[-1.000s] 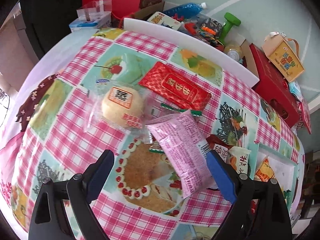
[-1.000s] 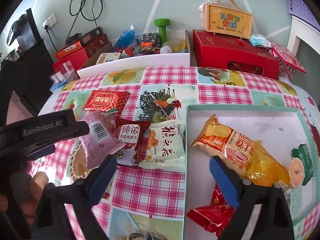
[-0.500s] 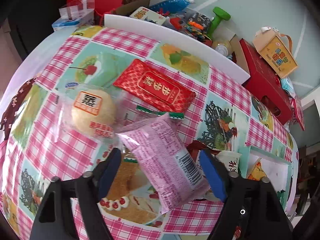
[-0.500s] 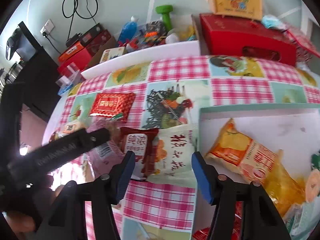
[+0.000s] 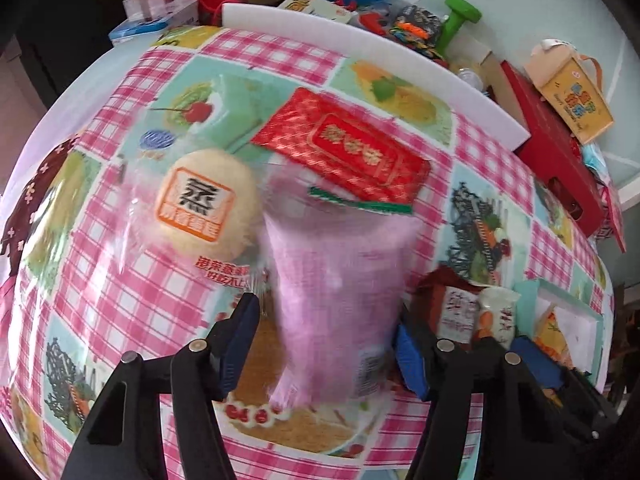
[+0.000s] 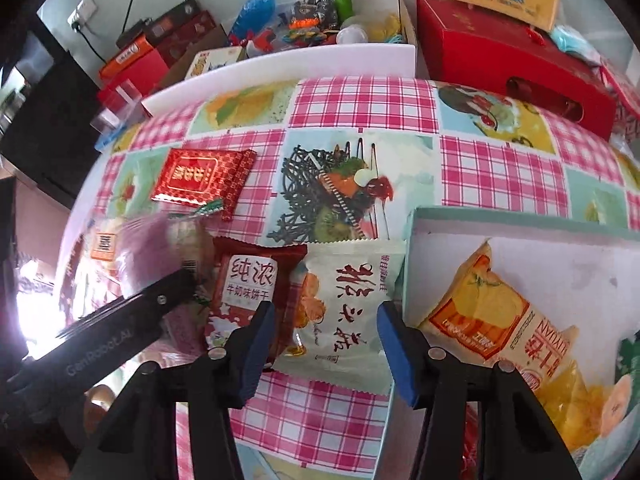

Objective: Organize snacks
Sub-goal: 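Grasp the pink packet with the left tool while the right tool grasps the white red-lettered packet, then lift both held packets and carry them over the white tray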

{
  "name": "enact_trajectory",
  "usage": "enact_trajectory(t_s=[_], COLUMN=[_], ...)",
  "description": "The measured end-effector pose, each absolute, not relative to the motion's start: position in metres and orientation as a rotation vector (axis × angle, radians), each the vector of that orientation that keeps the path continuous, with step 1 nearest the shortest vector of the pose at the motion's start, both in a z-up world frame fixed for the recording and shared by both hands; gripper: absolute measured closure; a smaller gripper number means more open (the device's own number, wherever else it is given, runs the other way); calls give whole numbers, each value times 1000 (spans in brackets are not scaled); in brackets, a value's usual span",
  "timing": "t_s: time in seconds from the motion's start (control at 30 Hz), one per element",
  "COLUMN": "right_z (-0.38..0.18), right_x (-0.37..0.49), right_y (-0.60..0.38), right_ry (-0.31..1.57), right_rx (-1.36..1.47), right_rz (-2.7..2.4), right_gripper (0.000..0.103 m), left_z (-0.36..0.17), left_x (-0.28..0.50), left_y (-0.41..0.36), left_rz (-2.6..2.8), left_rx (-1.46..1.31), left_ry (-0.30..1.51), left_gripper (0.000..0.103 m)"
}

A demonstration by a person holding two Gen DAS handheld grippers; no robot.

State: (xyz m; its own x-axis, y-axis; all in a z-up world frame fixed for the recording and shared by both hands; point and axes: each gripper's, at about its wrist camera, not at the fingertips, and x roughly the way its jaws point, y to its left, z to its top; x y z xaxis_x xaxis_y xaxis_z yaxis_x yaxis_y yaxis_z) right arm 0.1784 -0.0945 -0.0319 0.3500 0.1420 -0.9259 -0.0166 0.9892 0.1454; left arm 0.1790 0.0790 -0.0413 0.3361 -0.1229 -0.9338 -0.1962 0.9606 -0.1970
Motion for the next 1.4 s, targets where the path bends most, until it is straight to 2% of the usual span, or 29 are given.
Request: enact_trajectory(t_s=[0.37, 0.97, 1.4], right_z=[-35, -38, -56], right_x=[190, 196, 217], right_y=[-93, -89, -55], right_ry=[1276, 1300, 1330], right_rx=[105, 125, 34], right_rz=[70, 64, 36], right_gripper=[51, 48, 43], left_z=[-40, -14, -26], left_x=[180, 159, 144], left_y=[80, 98, 95], left_rz=[36, 54, 71], left_rx=[-287, -278, -240], left_ry=[1230, 1211, 1265], left_gripper=[41, 41, 41])
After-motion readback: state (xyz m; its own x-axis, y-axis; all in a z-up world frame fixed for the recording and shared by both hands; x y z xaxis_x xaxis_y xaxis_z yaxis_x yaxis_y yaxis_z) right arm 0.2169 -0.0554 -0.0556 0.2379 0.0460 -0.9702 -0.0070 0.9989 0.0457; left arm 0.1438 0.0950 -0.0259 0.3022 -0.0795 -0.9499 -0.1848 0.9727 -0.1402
